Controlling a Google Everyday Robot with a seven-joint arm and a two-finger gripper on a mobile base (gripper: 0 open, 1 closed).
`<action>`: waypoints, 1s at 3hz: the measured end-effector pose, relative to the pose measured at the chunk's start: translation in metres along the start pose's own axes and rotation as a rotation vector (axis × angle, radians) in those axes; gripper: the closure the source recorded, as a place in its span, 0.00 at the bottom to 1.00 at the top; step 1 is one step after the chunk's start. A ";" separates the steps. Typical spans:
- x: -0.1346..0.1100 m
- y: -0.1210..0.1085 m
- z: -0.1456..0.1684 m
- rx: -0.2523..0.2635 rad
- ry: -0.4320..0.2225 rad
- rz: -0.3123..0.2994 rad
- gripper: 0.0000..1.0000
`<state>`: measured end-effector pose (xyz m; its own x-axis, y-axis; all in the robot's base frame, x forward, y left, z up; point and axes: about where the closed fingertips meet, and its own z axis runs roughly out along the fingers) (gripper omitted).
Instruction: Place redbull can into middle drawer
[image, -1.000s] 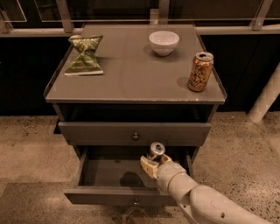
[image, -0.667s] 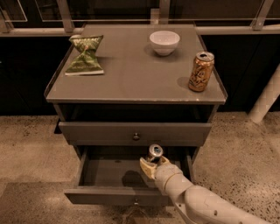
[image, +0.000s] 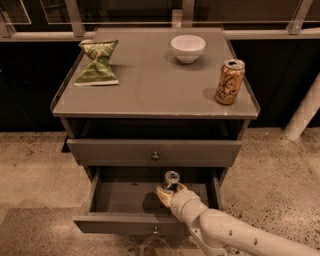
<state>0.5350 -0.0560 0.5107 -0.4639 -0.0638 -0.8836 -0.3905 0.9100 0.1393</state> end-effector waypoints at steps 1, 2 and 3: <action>0.020 -0.001 0.013 0.005 0.049 0.021 1.00; 0.036 -0.001 0.026 0.010 0.088 0.032 1.00; 0.050 0.002 0.040 0.011 0.121 0.038 1.00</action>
Offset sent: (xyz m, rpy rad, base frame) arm 0.0063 0.0112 -0.0677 -0.0258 0.1399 -0.0170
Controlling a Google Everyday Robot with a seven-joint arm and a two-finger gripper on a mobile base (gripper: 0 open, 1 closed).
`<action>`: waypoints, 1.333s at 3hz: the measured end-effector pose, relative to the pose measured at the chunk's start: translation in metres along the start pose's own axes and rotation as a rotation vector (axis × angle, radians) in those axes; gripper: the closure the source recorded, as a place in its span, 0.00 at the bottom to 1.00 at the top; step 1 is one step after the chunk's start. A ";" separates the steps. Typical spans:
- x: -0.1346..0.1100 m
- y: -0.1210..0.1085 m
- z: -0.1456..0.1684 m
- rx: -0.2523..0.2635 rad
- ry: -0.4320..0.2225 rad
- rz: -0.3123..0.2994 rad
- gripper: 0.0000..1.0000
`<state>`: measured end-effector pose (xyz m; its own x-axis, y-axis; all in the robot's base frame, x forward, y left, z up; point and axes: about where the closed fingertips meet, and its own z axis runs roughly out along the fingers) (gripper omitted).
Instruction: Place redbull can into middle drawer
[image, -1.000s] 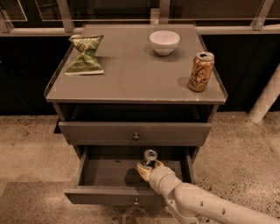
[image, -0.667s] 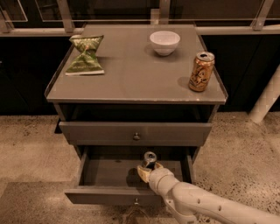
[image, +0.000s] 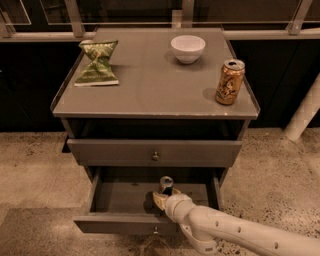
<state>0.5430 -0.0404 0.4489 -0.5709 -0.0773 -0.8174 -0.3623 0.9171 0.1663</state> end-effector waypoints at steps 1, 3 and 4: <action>0.013 0.006 0.012 -0.003 0.033 0.016 1.00; 0.023 0.006 0.019 0.006 0.060 0.029 0.81; 0.023 0.006 0.019 0.006 0.060 0.029 0.58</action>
Offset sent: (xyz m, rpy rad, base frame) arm -0.0024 0.0119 -0.0429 -0.0110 0.1005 -0.0259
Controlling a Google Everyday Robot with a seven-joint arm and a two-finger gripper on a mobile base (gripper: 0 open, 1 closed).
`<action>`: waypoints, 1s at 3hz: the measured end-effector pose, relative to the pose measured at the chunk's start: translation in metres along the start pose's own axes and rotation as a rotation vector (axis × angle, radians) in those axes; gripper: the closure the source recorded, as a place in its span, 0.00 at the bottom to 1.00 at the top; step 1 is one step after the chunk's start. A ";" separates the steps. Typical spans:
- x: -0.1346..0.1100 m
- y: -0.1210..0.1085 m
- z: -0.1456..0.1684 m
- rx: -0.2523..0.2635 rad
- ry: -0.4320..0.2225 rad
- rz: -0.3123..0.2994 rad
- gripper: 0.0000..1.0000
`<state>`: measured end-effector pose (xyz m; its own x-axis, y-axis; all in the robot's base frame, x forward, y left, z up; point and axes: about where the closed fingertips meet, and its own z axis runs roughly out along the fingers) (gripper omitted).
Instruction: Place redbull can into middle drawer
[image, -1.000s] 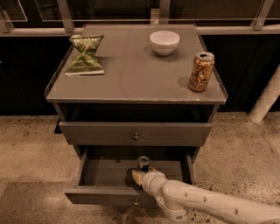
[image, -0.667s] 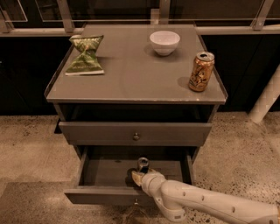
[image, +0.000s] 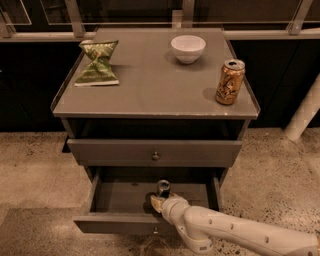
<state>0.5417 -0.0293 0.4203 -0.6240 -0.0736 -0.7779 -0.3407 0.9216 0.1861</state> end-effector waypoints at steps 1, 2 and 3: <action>0.000 0.000 0.000 0.000 0.000 0.000 0.34; 0.000 0.000 0.000 0.000 0.000 0.000 0.11; 0.000 0.000 0.000 0.000 0.000 0.000 0.00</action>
Offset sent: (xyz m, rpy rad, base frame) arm 0.0000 0.0000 0.0000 0.0000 0.0000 0.0000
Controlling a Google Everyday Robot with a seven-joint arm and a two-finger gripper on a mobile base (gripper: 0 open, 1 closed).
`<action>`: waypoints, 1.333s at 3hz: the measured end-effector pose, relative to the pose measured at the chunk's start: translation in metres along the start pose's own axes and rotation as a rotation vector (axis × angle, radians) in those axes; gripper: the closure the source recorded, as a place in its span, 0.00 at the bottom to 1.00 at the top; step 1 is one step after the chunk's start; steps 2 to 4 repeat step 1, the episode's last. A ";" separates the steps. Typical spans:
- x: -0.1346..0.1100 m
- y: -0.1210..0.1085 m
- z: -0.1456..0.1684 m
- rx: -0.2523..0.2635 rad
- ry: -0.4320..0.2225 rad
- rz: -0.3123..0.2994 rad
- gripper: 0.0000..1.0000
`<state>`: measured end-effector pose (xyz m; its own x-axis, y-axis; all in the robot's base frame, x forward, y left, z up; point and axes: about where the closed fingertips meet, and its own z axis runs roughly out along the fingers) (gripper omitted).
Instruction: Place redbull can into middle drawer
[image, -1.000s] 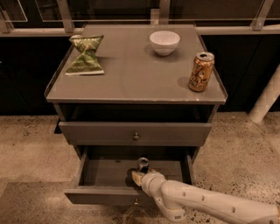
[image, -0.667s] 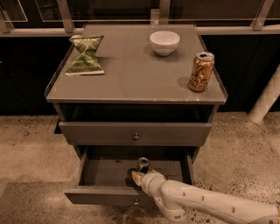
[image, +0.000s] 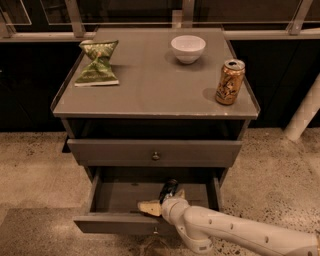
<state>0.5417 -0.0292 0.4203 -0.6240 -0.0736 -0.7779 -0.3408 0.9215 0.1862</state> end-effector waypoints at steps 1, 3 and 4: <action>0.000 0.000 0.000 0.000 0.000 0.000 0.00; 0.000 0.000 0.000 0.000 0.000 0.000 0.00; 0.000 0.000 0.000 0.000 0.000 0.000 0.00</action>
Offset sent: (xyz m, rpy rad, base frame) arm 0.0000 0.0000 0.0000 0.0000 0.0000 0.0000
